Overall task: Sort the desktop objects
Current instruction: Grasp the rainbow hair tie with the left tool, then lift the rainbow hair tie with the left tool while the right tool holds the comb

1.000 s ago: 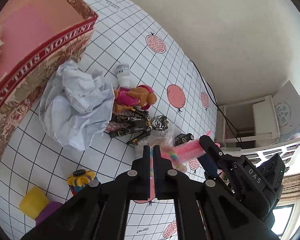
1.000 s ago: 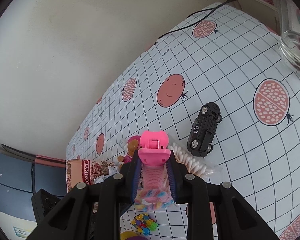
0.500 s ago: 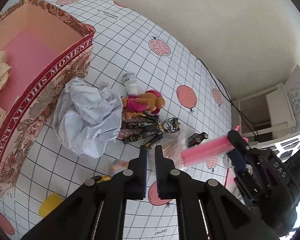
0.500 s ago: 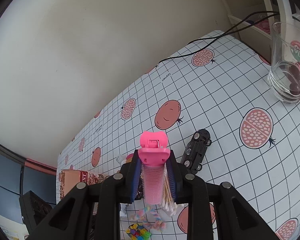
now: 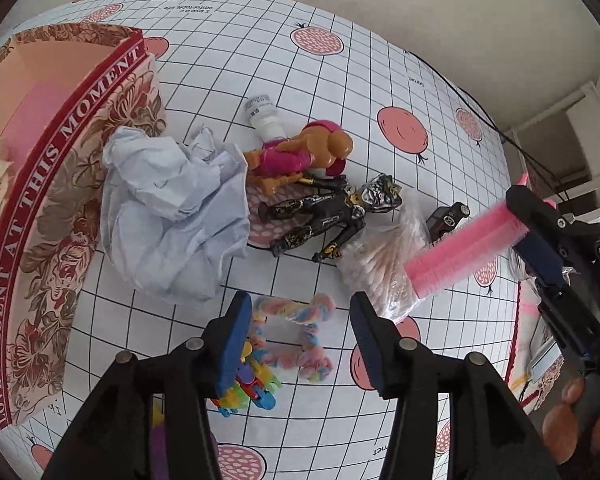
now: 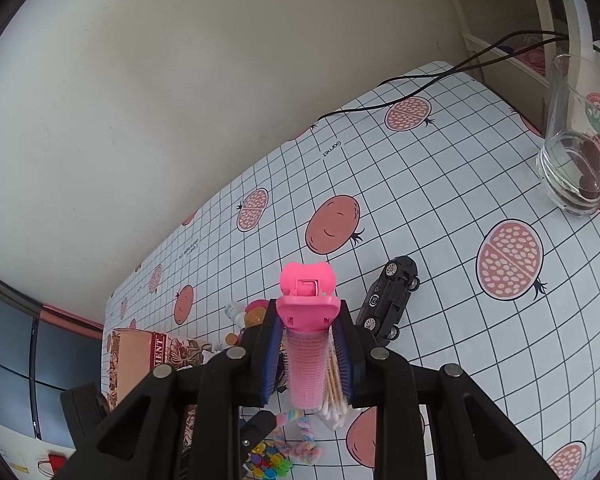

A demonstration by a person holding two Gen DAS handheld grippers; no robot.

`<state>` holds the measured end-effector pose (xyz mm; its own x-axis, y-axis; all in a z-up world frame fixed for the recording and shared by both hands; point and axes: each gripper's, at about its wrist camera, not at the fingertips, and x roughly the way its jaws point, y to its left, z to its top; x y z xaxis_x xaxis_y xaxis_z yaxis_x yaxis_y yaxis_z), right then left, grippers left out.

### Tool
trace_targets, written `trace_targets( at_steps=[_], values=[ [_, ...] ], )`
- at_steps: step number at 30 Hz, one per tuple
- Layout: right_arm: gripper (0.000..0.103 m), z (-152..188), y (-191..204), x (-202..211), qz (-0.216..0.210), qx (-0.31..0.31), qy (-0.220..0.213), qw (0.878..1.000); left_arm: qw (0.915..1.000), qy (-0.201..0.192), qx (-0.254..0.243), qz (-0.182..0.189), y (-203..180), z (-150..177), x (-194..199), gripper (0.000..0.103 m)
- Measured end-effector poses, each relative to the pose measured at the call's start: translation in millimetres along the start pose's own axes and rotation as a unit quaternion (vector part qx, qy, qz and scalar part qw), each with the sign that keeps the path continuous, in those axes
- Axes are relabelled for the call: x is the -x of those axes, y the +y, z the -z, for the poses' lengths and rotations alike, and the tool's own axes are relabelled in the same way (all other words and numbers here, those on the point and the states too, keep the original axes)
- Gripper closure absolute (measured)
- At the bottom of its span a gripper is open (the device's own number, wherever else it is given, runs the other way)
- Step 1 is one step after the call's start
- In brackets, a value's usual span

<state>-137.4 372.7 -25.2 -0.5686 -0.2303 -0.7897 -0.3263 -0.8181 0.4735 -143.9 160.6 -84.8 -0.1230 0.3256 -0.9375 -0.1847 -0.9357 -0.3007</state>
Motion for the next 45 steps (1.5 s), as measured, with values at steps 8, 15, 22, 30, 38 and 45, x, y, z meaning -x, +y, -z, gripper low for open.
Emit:
trace_targets(
  at_steps=[8, 15, 22, 30, 38, 45],
  values=[
    [0.076, 2.6, -1.9, -7.0, 0.013, 0.004, 0.011, 1.000, 0.9997, 0.013, 0.004, -0.022, 2.4, 6.5, -17.9, 0.051],
    [0.076, 3.2, -1.7, -8.7, 0.020, 0.007, 0.013, 1.000, 0.9995, 0.008, -0.002, -0.030, 2.3, 7.0, -13.6, 0.080],
    [0.076, -0.5, 8.7, 2.7, 0.017, 0.019, -0.004, 1.000, 0.9996, -0.015, -0.005, -0.022, 4.4, 6.5, 3.1, 0.094],
    [0.076, -8.2, 31.8, 34.1, -0.009, 0.037, -0.050, 0.998, 0.9966, -0.081, -0.011, 0.008, 0.5, -0.7, 55.4, 0.096],
    [0.076, -9.7, 64.3, 69.7, -0.042, 0.066, -0.097, 0.992, 0.9876, -0.155, -0.010, 0.022, -2.5, -11.5, 104.9, 0.096],
    [0.076, -0.1, 86.2, 61.1, -0.055, 0.077, -0.088, 0.992, 0.9864, -0.161, 0.028, 0.018, 32.8, -13.7, 113.6, 0.096]
  ],
)
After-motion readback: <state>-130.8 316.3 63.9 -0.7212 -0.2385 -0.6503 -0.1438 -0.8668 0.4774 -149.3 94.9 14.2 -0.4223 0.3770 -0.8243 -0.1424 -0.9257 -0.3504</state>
